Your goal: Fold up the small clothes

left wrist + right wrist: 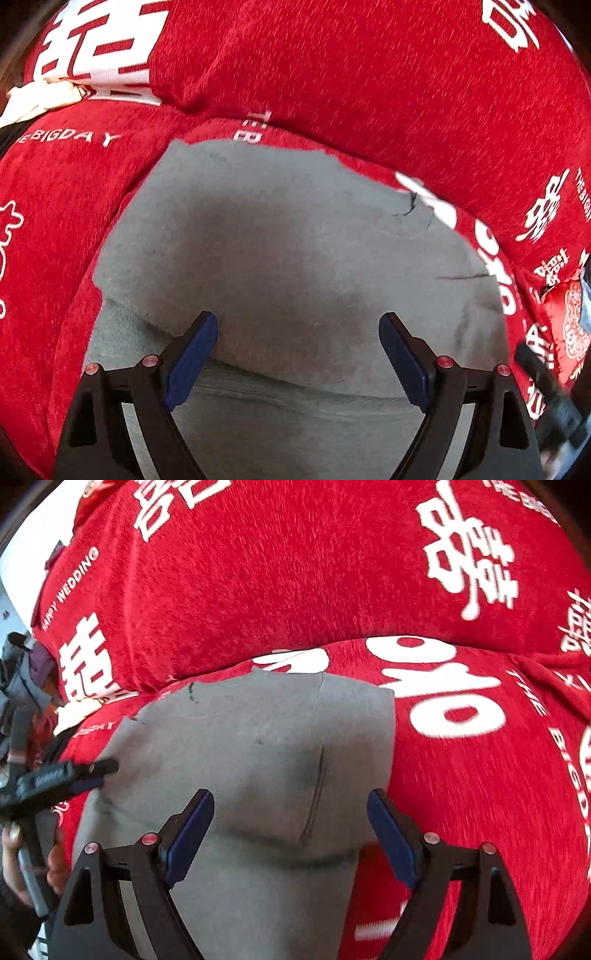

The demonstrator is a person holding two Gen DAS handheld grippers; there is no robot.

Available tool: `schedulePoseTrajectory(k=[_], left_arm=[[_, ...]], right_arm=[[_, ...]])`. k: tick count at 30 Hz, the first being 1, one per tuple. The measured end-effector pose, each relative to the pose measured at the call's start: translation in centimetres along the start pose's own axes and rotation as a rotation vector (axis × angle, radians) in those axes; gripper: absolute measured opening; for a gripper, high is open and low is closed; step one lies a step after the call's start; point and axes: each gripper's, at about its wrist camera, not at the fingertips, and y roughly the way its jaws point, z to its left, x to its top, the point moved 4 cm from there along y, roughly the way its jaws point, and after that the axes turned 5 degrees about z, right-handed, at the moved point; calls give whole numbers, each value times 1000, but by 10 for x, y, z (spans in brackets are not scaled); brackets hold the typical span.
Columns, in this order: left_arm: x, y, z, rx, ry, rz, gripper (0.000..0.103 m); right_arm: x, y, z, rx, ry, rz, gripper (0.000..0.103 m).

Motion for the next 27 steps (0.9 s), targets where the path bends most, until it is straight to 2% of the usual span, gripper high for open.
schedulePoseTrajectory(k=[3,5,6,7,8,12,15,18,21,22,23,24,25,26,27], left_arm=[[-7,4,-6,39,65,-26,90],[-11,7,-11,70,117,-30,90],[-11,7,-12,74,132,-30,90],[-11,6,-12,69,140,-30,90],[-10,5,-11,59,140,-28,90],[-2,-9,3,45,95,-50,90],[1,-5,17,35,55,-25,90],[-4,8,25,39,33,19,90],[-6,4,27,40,28,0,90],[-5,1,28,27,17,1,90],[-3,-4,31,24,12,-9,90],[-1,-10,34,29,8,-27,90],[4,-19,38,36,1,-56,90],[10,-30,45,42,-10,-88,90],[15,-39,51,45,-24,-111,90]], right_arm=[[10,29,-3,1,-9,56,83],[11,43,3,-3,-44,72,68],[11,44,8,-8,-74,69,47],[11,43,14,-1,-103,69,9],[11,42,17,25,-105,81,7],[17,9,25,11,-134,-21,7],[27,-12,15,1,-104,-93,7],[30,4,3,-63,-90,-52,7],[22,27,0,-32,-65,40,8],[20,30,-1,-45,-59,53,12],[19,29,-2,-54,-50,50,12],[19,27,-4,-57,-36,42,18],[20,24,-8,-66,-18,28,31],[21,20,-12,-84,-4,15,40],[21,14,-16,-117,9,-3,55]])
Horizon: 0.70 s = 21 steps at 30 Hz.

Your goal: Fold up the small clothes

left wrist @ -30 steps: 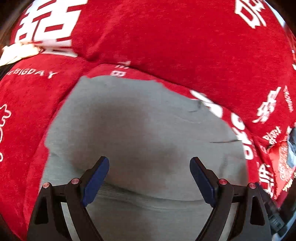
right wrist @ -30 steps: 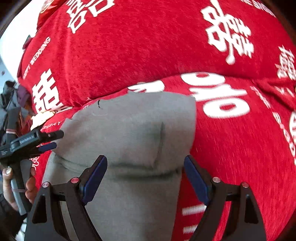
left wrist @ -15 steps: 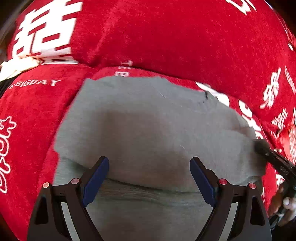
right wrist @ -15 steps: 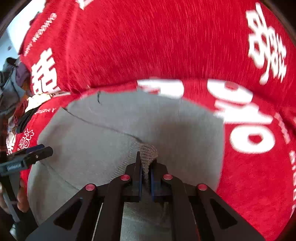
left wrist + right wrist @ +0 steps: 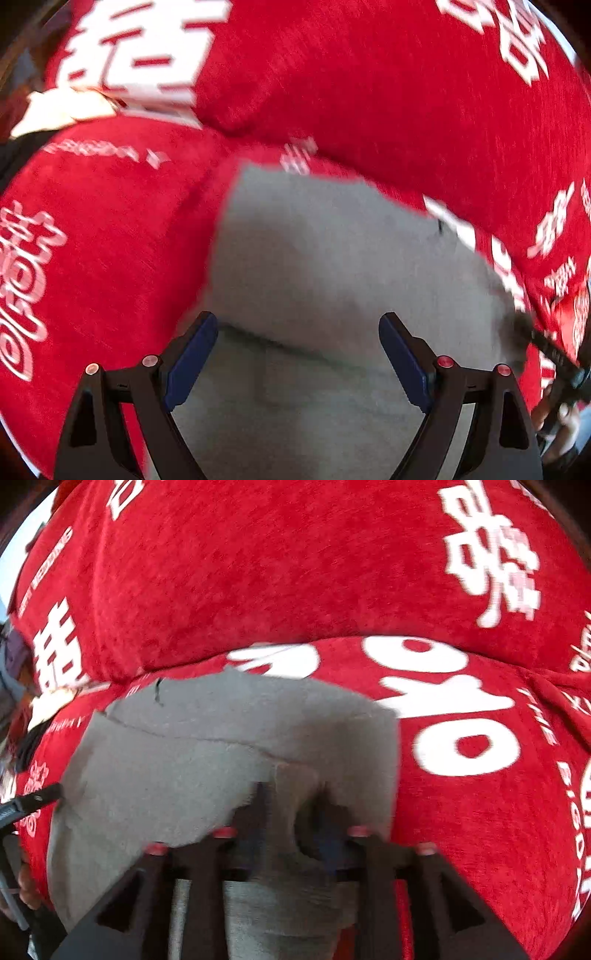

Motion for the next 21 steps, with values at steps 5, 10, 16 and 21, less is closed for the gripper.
schedulePoseTrajectory(k=[5,10,16,21], left_arm=[[30,-19,27,-47,-80,-36,90],[33,12,-23,-151,28,38,90],[10,57,-21,-49,93,114,90],[9,37,-15,-22,146,89,90]], right_arm=[[2,-33,-15,-66,47,-81,59],[-6,-26,27,24,-54,-43,59],[-34,18,35,2,-145,73,58],[-27,-5,32,-4,-129,53,60]])
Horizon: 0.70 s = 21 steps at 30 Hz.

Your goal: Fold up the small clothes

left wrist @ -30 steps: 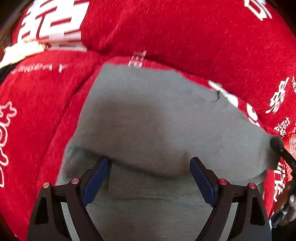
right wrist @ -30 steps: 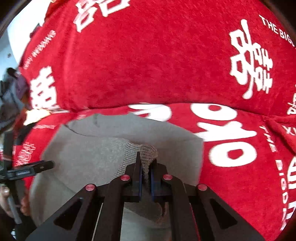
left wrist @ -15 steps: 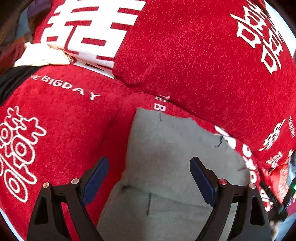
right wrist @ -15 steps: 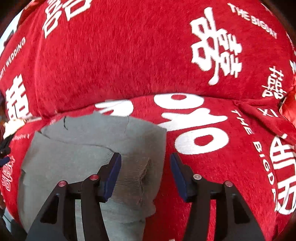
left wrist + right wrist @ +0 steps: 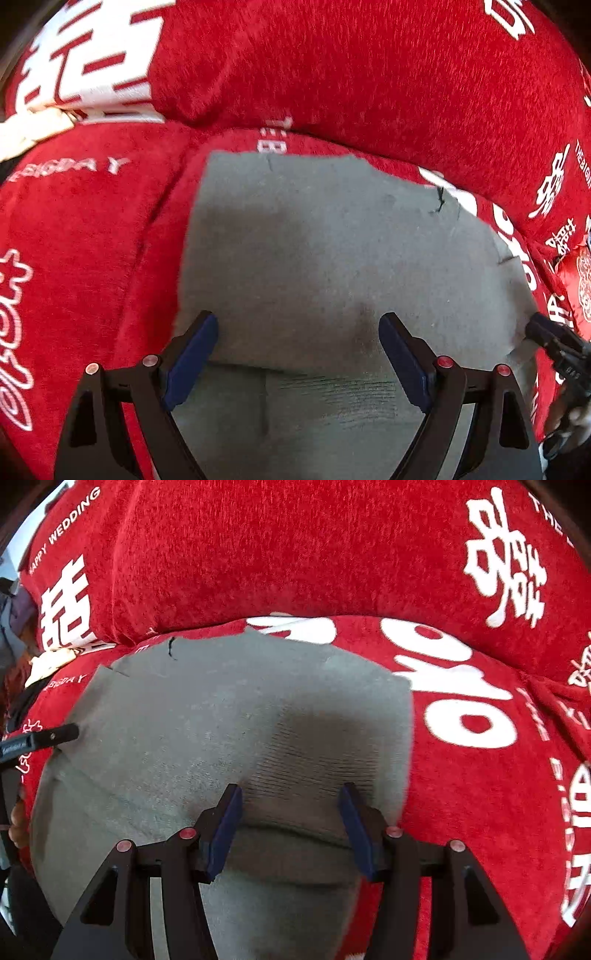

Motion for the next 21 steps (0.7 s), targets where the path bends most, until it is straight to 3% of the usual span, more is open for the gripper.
schedulePoseTrajectory(k=[3,6,8,10,13,16,17,19,21], left_arm=[[20,-3,-10,-57,-26,-24,90],[45,18,-31,-84,-26,3,90],[54,38,-39,-15,4,34,90],[56,63,-30,128,67,59,90],[55,59,-29,142,149,-1,90],[53,47,-19,179,107,5,90],[51,42,-16,173,76,1,90],[37,27,-16,87,2,-24,90],[15,17,-28,38,-2,-24,90]], right_arm=[[21,-2,17,16,-7,-29,68],[37,27,44,6,-54,38,68],[39,56,54,-26,-84,100,68],[39,63,45,-58,-81,57,69],[40,59,15,-59,26,23,69],[37,48,-5,-163,90,43,69],[34,40,-6,-137,106,30,69],[25,25,1,-42,135,5,69],[12,18,21,9,111,8,69]])
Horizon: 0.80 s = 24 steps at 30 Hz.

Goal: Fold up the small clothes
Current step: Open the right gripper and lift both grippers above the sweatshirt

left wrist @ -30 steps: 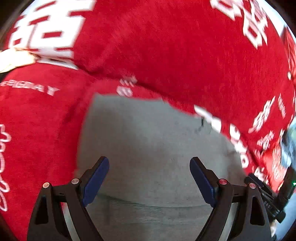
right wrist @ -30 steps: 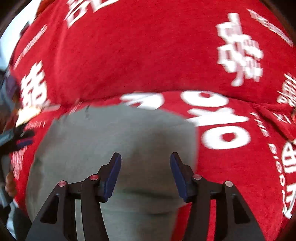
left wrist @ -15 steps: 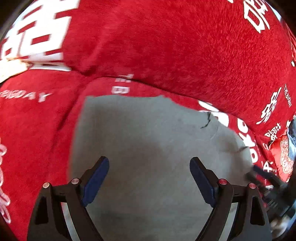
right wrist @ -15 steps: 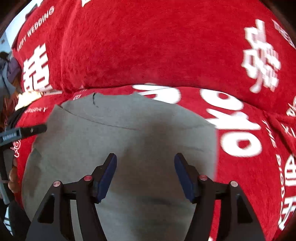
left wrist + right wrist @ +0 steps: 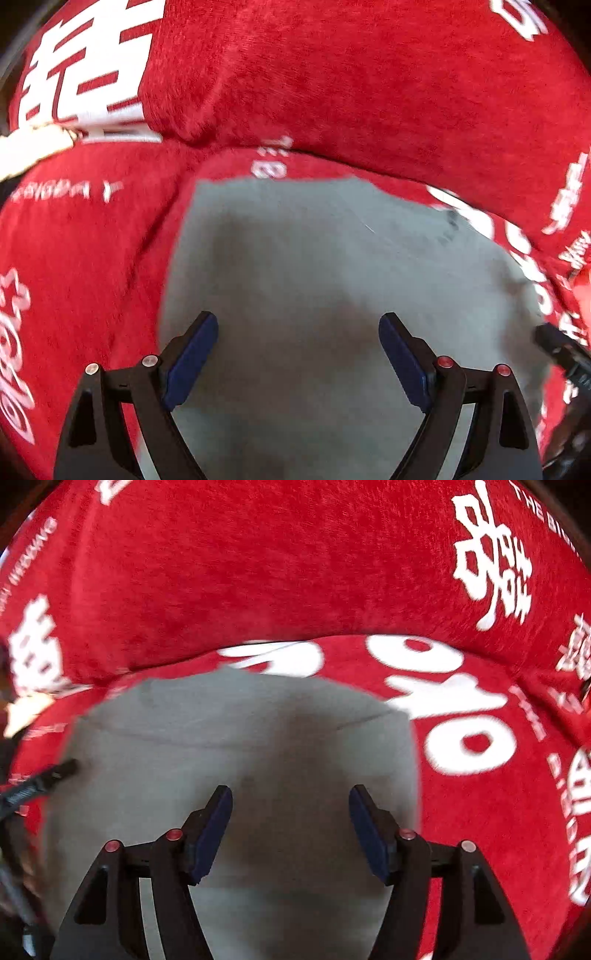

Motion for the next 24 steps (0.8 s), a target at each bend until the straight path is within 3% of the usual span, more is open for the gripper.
schedulePoseTrajectory(k=[2,3,6,7,9,11,16,20,24], left_arm=[[-21,-4,-18,-8,44,-4,90],[-32,-7,-29,24,94,-21,90],[-60,-5,-33,98,173,-6,91],[-68,-9,-28,101,178,-28,91],[-80,-18,-15,111,163,-33,103],[-95,-20,4,100,136,24,103],[-135,-49,30,104,105,25,103],[-168,-62,34,124,112,56,103],[-183,-75,29,146,113,74,103]], right_arm=[[-18,1,26,12,-79,24,69],[-30,6,42,-3,-145,45,70],[-56,12,65,-144,-291,19,75],[-62,9,65,-152,-299,6,75],[-73,1,57,-111,-257,13,75],[-90,-2,46,-103,-248,61,79],[-153,-32,24,-96,-260,47,81],[-199,-50,22,-140,-324,49,81],[-210,-56,28,-179,-327,100,83]])
